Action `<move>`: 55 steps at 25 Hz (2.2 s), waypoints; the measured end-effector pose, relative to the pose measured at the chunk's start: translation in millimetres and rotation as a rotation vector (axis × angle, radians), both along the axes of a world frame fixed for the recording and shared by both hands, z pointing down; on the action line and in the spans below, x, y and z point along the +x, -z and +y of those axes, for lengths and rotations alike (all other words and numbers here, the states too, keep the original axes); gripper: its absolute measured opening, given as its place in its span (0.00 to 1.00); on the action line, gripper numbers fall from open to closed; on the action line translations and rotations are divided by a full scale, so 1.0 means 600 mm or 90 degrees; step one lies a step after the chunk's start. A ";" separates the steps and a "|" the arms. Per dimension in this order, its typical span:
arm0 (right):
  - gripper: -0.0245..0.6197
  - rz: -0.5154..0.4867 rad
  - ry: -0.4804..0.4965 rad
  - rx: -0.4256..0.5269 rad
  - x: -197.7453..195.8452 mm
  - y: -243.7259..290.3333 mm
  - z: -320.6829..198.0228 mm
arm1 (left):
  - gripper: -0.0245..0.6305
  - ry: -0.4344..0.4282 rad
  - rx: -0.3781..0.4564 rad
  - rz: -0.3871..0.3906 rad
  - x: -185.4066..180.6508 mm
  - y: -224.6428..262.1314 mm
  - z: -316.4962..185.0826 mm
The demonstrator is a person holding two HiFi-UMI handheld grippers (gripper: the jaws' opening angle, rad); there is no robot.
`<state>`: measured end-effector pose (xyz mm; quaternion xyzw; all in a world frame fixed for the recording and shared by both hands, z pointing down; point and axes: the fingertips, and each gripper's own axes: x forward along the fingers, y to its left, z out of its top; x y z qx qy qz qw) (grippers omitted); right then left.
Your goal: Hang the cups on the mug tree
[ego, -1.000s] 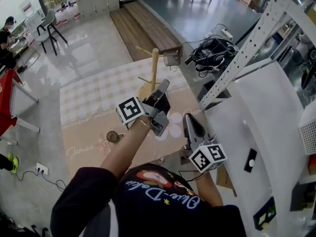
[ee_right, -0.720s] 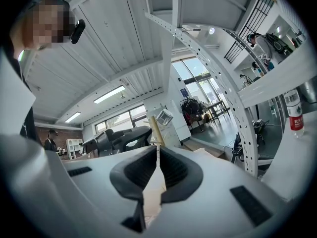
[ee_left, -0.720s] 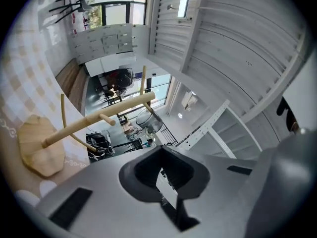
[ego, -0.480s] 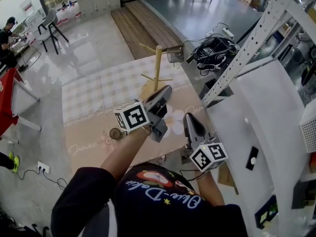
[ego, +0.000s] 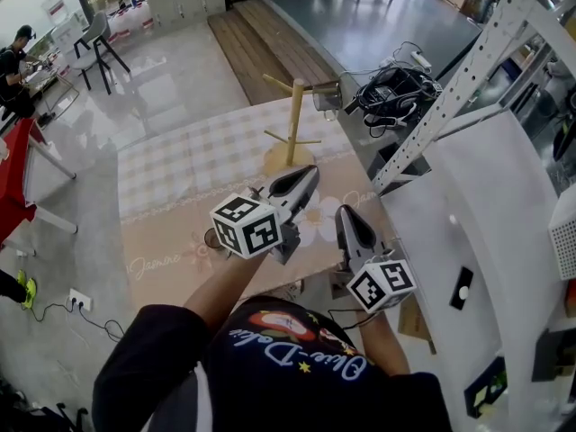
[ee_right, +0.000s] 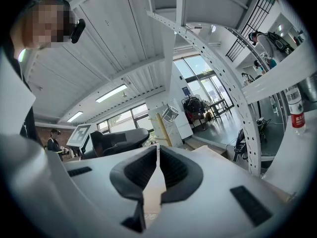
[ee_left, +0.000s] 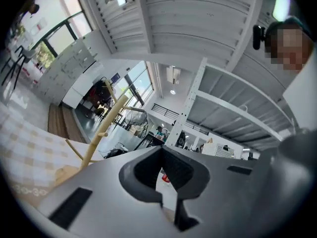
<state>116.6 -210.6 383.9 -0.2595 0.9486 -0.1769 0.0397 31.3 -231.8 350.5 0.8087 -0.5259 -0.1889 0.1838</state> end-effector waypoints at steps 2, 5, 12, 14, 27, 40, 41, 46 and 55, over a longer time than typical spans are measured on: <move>0.08 -0.001 0.000 -0.002 0.001 0.000 0.001 | 0.05 0.009 0.006 -0.050 0.006 0.000 0.008; 0.08 -0.001 0.001 -0.001 0.000 -0.001 0.005 | 0.05 0.014 0.010 -0.094 0.015 -0.002 0.020; 0.08 -0.001 0.005 -0.005 0.001 -0.007 0.014 | 0.05 0.010 0.018 -0.156 0.030 0.005 0.050; 0.08 -0.002 0.006 -0.005 0.001 -0.006 0.016 | 0.05 0.012 0.017 -0.167 0.033 0.005 0.056; 0.08 0.003 0.027 0.006 -0.008 -0.007 0.033 | 0.05 0.020 0.004 -0.186 0.040 -0.010 0.089; 0.08 0.018 0.040 0.020 -0.002 -0.004 0.044 | 0.05 0.047 0.013 -0.219 0.033 -0.008 0.120; 0.08 0.020 0.043 0.020 -0.002 -0.005 0.046 | 0.05 0.050 0.011 -0.221 0.032 -0.009 0.124; 0.08 0.028 0.069 0.018 -0.013 -0.010 0.060 | 0.05 0.071 -0.009 -0.223 0.018 -0.027 0.152; 0.08 0.038 0.123 0.024 -0.044 -0.017 0.088 | 0.05 0.206 -0.044 -0.272 -0.109 -0.032 0.226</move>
